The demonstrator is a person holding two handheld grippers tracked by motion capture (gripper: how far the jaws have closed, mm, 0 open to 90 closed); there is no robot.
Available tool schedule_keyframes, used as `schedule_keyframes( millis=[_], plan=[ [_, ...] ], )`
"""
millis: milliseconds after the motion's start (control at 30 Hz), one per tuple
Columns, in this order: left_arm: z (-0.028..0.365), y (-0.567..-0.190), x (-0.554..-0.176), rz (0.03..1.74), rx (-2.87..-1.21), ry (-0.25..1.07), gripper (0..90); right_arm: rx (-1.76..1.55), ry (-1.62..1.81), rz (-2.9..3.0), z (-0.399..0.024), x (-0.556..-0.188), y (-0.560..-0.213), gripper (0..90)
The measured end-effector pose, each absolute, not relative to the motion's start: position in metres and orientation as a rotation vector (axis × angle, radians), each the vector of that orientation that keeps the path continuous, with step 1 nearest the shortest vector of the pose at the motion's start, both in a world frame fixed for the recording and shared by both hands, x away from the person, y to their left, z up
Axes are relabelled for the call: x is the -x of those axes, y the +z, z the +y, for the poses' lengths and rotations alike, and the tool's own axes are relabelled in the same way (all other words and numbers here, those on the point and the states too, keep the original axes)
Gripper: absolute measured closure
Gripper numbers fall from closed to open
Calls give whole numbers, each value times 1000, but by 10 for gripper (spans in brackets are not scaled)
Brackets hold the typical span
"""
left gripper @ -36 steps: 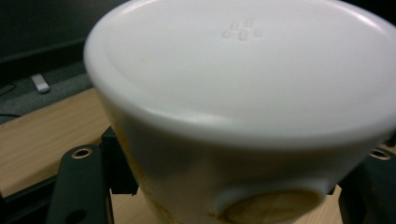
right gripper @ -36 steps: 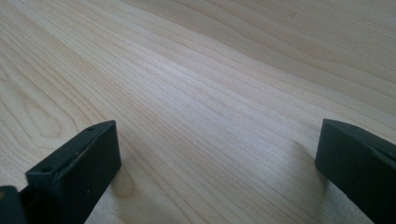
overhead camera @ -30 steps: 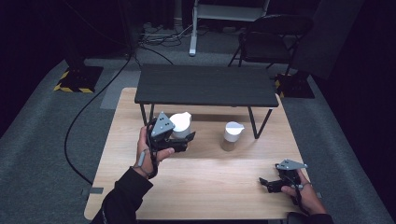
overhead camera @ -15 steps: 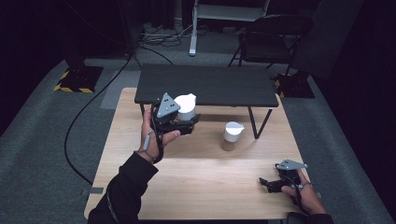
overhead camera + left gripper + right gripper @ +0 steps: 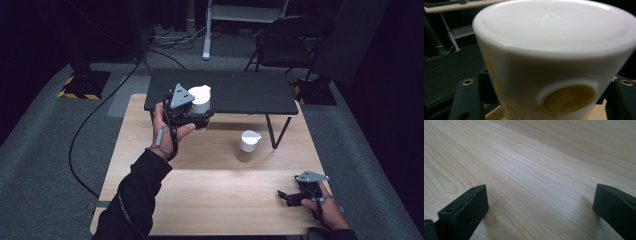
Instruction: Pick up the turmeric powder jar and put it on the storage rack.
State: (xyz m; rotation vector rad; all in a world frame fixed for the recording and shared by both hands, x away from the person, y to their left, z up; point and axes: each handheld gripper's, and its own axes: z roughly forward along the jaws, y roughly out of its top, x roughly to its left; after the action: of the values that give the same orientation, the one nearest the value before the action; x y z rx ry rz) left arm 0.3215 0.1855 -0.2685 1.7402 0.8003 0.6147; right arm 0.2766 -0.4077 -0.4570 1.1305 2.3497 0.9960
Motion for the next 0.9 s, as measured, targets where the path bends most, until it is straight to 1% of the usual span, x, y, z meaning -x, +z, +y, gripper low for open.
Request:
schedule_keyframes(
  millis=[267, 500, 900],
  plan=[
    [184, -261, -330, 797, -1729, 641, 305, -1131, 996, 2350, -408, -277, -457, 0],
    [185, -258, -340, 826, -1708, 641, 305, -1130, 996, 2350, -408, -277, -457, 0],
    [185, -248, -361, 883, -1718, 663, 305, -1130, 996, 2350, -408, -277, -457, 0]
  ],
)
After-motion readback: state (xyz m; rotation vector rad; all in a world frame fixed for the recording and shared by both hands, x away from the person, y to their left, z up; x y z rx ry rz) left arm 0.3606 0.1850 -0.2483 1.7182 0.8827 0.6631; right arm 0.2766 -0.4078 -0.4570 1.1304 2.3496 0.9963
